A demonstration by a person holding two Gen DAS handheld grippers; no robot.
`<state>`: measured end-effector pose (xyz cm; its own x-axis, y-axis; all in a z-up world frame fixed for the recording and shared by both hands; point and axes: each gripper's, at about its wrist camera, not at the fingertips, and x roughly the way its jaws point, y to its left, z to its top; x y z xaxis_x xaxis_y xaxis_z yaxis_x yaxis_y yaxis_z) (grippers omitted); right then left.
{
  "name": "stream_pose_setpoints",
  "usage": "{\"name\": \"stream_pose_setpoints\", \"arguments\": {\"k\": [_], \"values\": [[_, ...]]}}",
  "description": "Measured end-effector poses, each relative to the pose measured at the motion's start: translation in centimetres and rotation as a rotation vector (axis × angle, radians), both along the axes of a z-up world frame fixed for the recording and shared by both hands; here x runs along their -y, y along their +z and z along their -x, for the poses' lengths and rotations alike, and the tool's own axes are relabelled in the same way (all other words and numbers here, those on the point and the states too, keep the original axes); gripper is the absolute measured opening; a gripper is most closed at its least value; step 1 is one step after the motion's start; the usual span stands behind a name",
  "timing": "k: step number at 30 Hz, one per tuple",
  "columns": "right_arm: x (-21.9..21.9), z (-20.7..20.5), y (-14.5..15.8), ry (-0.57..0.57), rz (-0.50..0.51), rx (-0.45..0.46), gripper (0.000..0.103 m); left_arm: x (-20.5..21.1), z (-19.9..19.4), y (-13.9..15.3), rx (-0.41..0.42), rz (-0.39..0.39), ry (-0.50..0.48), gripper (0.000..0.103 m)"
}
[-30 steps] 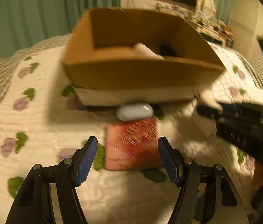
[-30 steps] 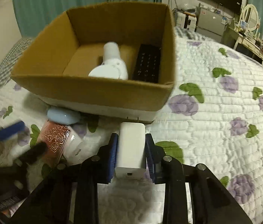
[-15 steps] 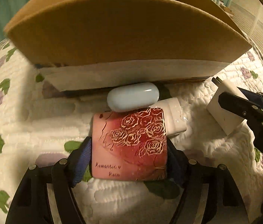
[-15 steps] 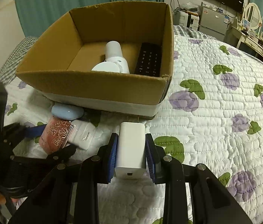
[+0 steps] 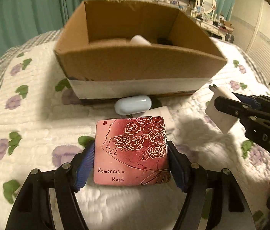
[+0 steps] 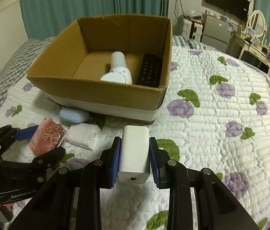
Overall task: Organize rigid objects
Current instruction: 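Drop the red card into the box with the left tool while the right tool carries the charger cube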
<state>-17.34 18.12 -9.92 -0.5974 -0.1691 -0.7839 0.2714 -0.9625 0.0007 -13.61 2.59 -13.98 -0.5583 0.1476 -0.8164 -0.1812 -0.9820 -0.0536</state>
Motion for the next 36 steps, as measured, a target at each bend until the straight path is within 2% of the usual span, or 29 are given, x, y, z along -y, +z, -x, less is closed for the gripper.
{"name": "stream_pose_setpoints", "arguments": {"k": [5,13,17,21,27,36], "values": [[-0.1,-1.4,3.4,0.01,0.016,-0.063,0.028,1.2,-2.1,4.0,-0.08,-0.026,0.014,0.072],[0.1,-0.9,9.5,0.062,0.058,-0.181,0.028,0.6,0.6,11.1,-0.236,-0.002,0.003,0.072],[0.4,1.2,11.2,0.085,0.065,-0.231,0.028,0.6,3.2,12.9,-0.272,0.021,0.018,0.072],[0.3,4.0,11.7,0.092,0.084,-0.256,0.028,-0.3,7.2,12.5,-0.257,0.048,0.016,0.072],[0.2,7.7,10.2,0.099,0.089,-0.24,0.028,-1.7,11.7,9.5,-0.211,0.074,-0.001,0.072],[0.4,9.1,7.3,0.122,0.091,-0.196,0.028,-2.2,15.0,6.0,-0.171,0.091,0.033,0.072]]}}
